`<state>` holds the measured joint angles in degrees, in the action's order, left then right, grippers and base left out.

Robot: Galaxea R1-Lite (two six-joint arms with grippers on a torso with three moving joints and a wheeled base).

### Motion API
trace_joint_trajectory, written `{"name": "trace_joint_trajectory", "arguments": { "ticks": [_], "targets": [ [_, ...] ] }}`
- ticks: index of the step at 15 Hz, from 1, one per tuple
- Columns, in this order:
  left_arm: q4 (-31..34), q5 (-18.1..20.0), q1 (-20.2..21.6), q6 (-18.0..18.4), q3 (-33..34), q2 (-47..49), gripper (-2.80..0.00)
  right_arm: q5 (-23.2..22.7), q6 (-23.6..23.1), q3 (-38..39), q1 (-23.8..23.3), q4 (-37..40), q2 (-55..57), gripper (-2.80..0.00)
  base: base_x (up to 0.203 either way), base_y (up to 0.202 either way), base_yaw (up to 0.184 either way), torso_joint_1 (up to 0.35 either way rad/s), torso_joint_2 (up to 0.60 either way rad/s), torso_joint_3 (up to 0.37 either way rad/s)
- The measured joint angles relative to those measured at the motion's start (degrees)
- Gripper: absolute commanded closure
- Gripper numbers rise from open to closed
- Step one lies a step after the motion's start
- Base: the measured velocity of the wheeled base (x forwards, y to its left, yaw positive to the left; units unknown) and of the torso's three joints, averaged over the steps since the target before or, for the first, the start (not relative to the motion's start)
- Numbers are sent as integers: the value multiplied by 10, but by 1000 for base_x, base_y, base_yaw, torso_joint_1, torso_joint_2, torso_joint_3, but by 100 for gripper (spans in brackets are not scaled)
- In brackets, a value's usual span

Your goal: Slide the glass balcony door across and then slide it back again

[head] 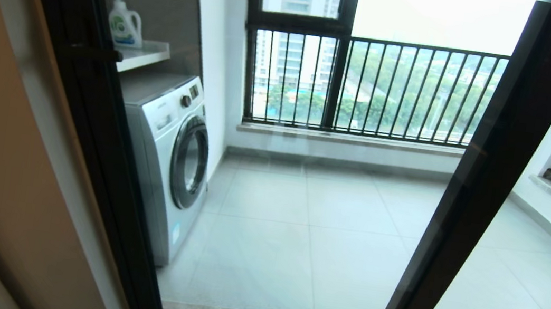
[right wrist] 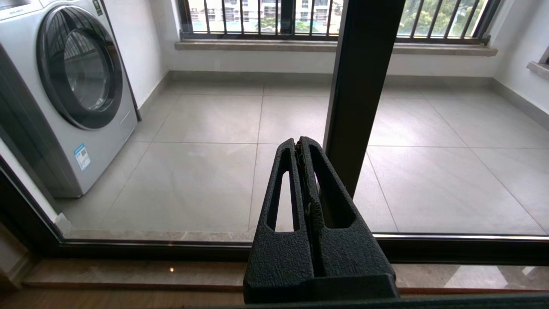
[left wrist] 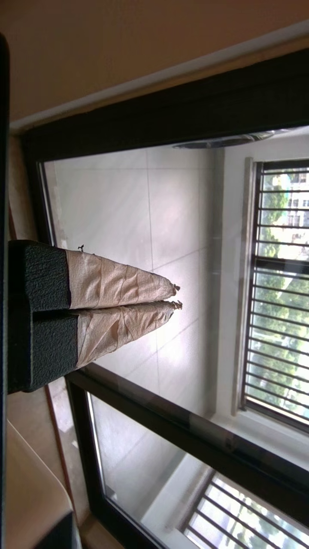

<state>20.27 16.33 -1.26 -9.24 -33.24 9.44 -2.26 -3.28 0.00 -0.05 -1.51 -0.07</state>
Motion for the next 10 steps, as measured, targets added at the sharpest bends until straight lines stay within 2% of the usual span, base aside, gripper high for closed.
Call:
{"name": "trace_joint_trajectory", "arguments": {
  "ticks": [2, 5, 7, 8, 10],
  "targets": [
    [5, -47, 6, 64, 78, -52, 0, 0, 0, 0, 0, 0, 0, 0, 0, 0, 0, 0, 0, 0],
    [-101, -115, 9, 131, 232, -83, 0, 0, 0, 0, 0, 0, 0, 0, 0, 0, 0, 0, 0, 0],
    [-170, -145, 9, 139, 306, -90, 0, 0, 0, 0, 0, 0, 0, 0, 0, 0, 0, 0, 0, 0],
    [-194, -157, 10, 133, 319, -92, 0, 0, 0, 0, 0, 0, 0, 0, 0, 0, 0, 0, 0, 0],
    [-202, -153, 10, 139, 328, -93, 0, 0, 0, 0, 0, 0, 0, 0, 0, 0, 0, 0, 0, 0]
  ]
}}
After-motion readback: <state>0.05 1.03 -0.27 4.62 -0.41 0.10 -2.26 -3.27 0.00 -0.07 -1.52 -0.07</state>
